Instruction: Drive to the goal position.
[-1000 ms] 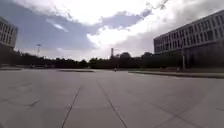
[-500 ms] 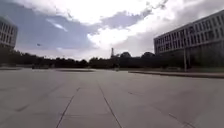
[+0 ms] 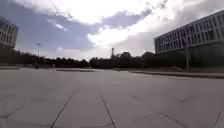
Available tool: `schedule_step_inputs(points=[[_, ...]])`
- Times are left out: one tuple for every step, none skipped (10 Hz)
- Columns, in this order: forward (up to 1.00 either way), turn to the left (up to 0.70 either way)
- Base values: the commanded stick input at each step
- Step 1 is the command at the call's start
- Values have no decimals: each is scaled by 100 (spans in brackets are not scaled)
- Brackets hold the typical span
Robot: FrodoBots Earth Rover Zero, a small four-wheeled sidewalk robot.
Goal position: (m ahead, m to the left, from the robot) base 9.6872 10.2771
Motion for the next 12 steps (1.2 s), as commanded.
schedule_step_inputs(points=[[50,46],[50,51],[50,51],[50,51],[50,49],[50,47],[50,7],[50,1],[50,1],[50,1],[50,1],[50,1]])
